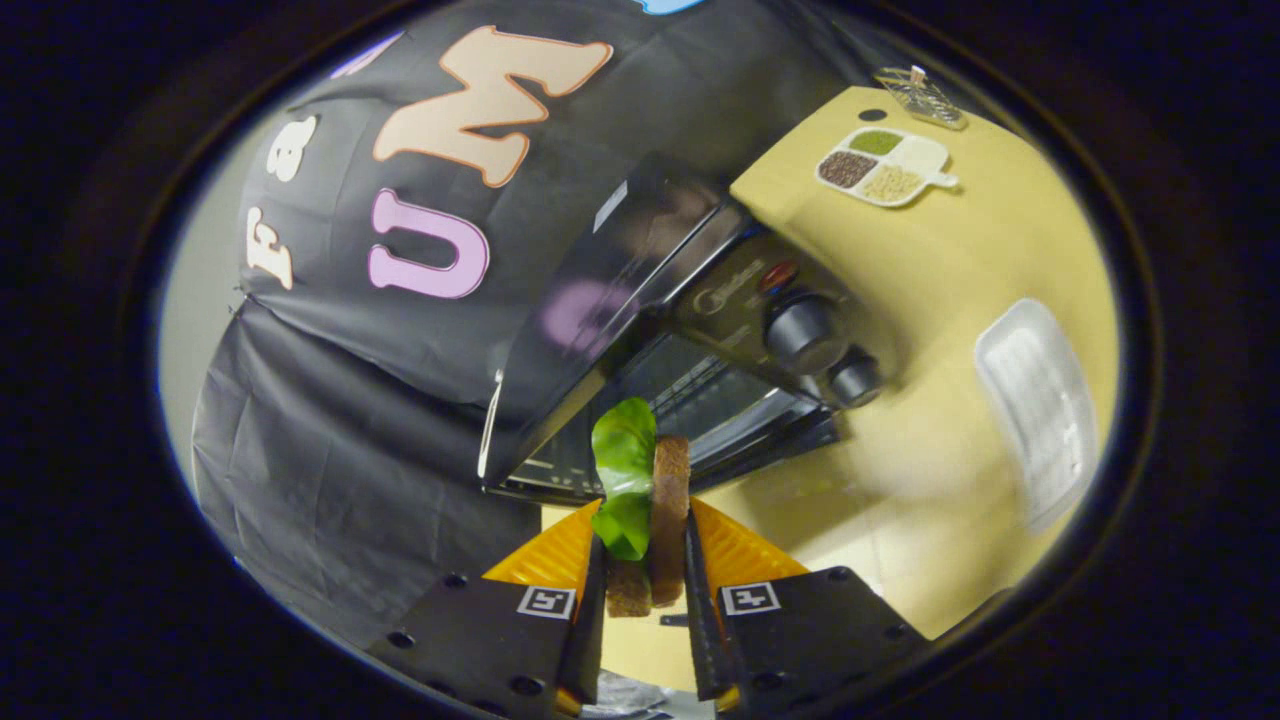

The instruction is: Open the toaster oven, put the food inside, and close the toaster oven door.

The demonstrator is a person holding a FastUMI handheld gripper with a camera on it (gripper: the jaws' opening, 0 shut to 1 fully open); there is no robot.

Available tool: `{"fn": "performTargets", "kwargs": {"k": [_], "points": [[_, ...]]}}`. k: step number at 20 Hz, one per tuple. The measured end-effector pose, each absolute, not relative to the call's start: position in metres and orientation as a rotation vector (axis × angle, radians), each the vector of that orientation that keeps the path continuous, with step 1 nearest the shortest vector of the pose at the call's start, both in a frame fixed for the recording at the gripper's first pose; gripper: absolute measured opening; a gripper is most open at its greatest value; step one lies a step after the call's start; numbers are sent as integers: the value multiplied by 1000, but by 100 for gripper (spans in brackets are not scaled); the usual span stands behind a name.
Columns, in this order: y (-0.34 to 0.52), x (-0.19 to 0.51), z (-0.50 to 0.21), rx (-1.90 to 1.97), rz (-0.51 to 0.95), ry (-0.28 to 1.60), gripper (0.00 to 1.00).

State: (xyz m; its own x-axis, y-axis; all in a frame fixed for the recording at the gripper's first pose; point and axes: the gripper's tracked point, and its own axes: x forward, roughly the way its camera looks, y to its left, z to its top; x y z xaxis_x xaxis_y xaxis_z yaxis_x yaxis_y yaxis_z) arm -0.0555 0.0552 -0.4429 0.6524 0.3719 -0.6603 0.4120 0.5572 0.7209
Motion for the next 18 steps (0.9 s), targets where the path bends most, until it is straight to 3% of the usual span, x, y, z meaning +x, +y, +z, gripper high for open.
{"fn": "performTargets", "kwargs": {"k": [12,18], "points": [[95,9,-486,1306,-91,748,38],[58,32,-485,1414,-209,585,39]]}}
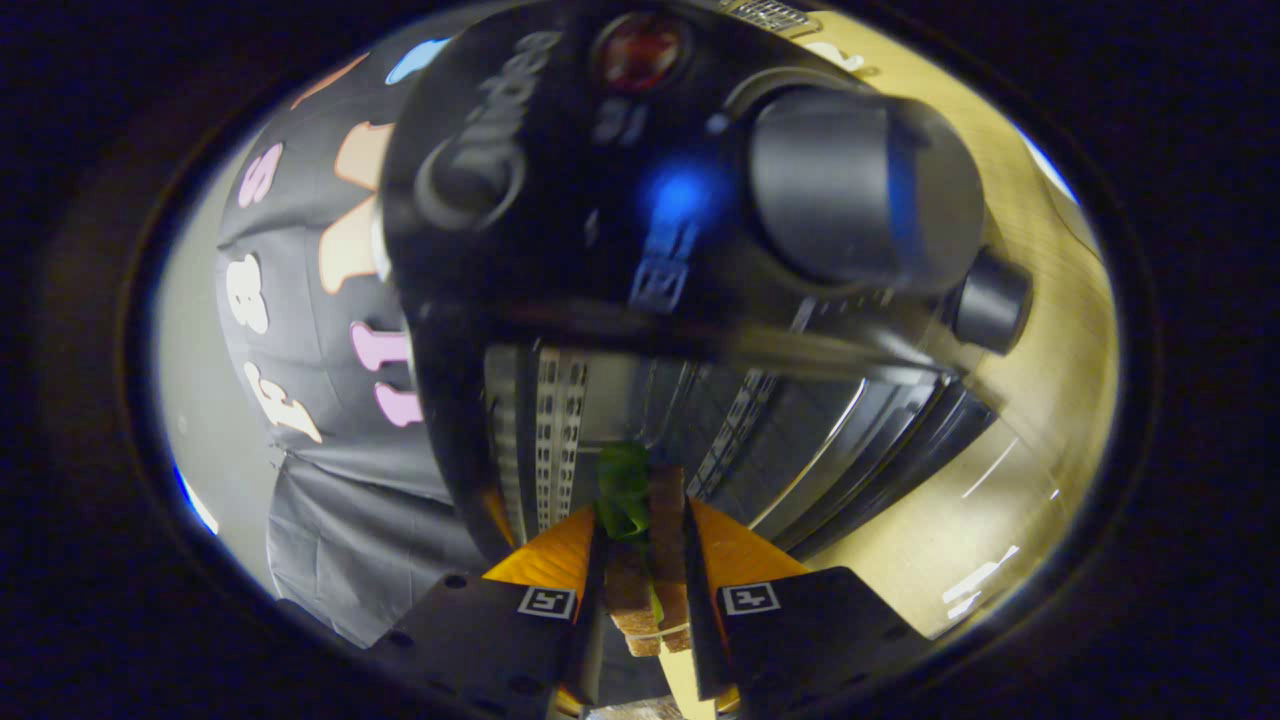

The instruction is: Open the toaster oven, put the food inside, and close the toaster oven door.

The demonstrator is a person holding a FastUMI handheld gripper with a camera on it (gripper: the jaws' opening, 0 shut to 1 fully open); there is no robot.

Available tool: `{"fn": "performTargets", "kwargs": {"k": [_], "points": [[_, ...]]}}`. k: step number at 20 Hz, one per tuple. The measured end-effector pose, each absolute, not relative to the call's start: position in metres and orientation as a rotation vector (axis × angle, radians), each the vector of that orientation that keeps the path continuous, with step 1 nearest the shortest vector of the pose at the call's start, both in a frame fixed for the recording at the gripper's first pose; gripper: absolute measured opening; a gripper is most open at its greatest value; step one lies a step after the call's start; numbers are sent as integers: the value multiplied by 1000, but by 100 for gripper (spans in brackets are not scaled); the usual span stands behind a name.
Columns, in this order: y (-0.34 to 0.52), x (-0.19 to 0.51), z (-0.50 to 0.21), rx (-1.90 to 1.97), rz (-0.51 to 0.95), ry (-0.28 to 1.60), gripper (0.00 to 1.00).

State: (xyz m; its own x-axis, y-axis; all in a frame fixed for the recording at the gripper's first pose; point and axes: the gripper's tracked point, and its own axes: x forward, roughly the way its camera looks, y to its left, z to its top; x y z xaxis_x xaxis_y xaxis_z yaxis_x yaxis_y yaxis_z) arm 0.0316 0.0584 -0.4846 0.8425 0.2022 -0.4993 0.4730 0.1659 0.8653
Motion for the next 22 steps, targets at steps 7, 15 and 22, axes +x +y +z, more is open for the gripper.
{"fn": "performTargets", "kwargs": {"k": [7,15,22], "points": [[27,40,-499,1436,-357,457,38],[15,13,-493,1118,-479,438,71],[2,-7,-478,921,-503,492,99]]}}
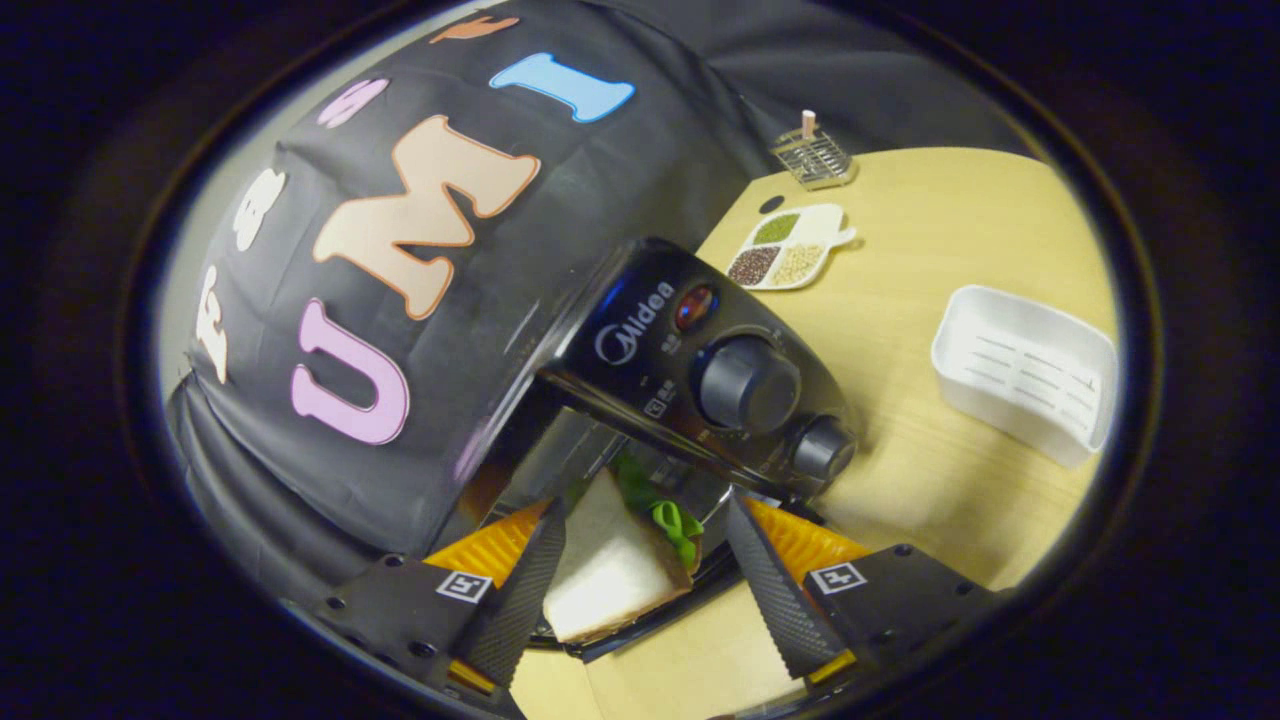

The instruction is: Open the toaster oven, put the food inside, and close the toaster oven door.

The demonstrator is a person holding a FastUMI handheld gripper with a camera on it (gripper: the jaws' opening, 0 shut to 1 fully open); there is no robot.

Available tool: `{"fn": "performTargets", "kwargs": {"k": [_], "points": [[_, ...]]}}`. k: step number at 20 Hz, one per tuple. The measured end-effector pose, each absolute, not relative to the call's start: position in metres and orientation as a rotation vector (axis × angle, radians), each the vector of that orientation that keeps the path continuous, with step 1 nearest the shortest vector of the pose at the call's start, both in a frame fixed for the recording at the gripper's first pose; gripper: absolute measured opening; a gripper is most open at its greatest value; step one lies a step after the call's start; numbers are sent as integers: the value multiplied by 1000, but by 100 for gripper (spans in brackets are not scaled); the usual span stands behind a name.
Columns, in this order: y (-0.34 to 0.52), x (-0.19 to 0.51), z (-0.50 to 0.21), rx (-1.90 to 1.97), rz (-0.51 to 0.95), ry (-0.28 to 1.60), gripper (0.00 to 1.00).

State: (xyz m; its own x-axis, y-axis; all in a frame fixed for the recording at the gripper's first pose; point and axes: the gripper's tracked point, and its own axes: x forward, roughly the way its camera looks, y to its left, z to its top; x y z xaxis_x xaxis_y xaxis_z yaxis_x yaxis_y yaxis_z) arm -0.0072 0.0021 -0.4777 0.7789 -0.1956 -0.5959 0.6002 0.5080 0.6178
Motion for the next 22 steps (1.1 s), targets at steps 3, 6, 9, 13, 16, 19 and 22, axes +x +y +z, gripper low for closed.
{"fn": "performTargets", "kwargs": {"k": [3,6,9,13,16,19,22], "points": [[6,-13,-465,850,-450,497,99],[15,-22,-449,822,-389,505,99],[29,-34,-442,781,-315,558,99],[59,-67,-450,721,-201,713,99],[88,-112,-473,620,-99,946,99],[94,-137,-478,518,-39,1013,99],[107,-168,-483,452,41,1096,99]]}}
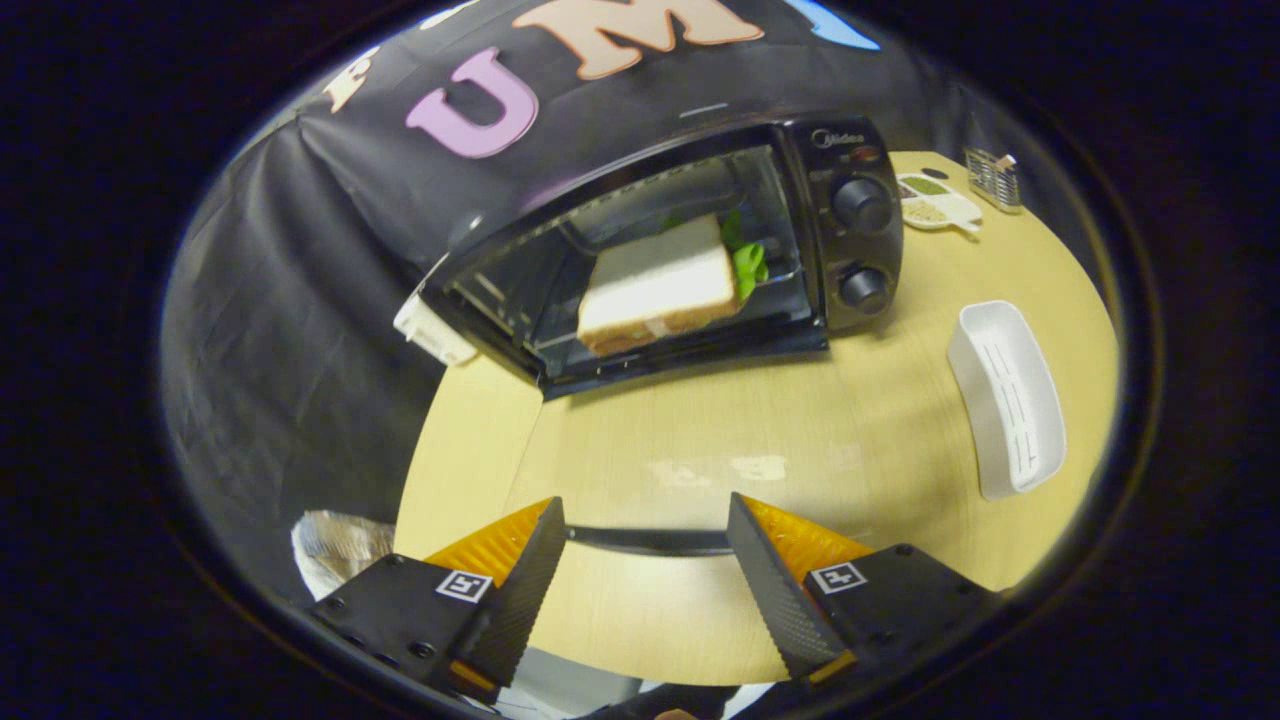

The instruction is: Open the toaster oven, put the food inside, and close the toaster oven door.

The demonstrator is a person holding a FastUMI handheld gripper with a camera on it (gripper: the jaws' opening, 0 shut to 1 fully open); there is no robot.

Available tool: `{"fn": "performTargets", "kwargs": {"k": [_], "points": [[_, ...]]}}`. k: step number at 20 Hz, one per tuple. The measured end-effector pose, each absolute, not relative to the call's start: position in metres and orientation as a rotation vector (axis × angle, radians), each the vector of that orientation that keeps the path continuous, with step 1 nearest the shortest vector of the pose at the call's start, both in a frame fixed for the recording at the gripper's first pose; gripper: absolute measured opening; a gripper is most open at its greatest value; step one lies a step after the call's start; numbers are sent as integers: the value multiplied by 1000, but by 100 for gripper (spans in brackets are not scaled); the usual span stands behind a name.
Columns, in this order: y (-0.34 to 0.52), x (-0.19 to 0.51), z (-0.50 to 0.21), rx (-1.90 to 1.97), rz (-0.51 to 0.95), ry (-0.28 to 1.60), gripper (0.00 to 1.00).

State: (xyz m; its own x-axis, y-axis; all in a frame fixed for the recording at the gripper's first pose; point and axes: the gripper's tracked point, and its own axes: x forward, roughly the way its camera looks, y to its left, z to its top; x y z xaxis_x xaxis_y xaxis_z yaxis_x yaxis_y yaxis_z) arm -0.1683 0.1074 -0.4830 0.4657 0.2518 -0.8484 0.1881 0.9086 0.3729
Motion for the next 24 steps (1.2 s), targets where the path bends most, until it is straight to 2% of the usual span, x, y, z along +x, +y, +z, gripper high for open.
{"fn": "performTargets", "kwargs": {"k": [4,9,15,24], "points": [[115,-202,-498,351,107,1209,99],[108,-216,-525,279,78,1298,100],[85,-195,-526,230,30,1221,100],[85,-153,-465,215,69,1034,99]]}}
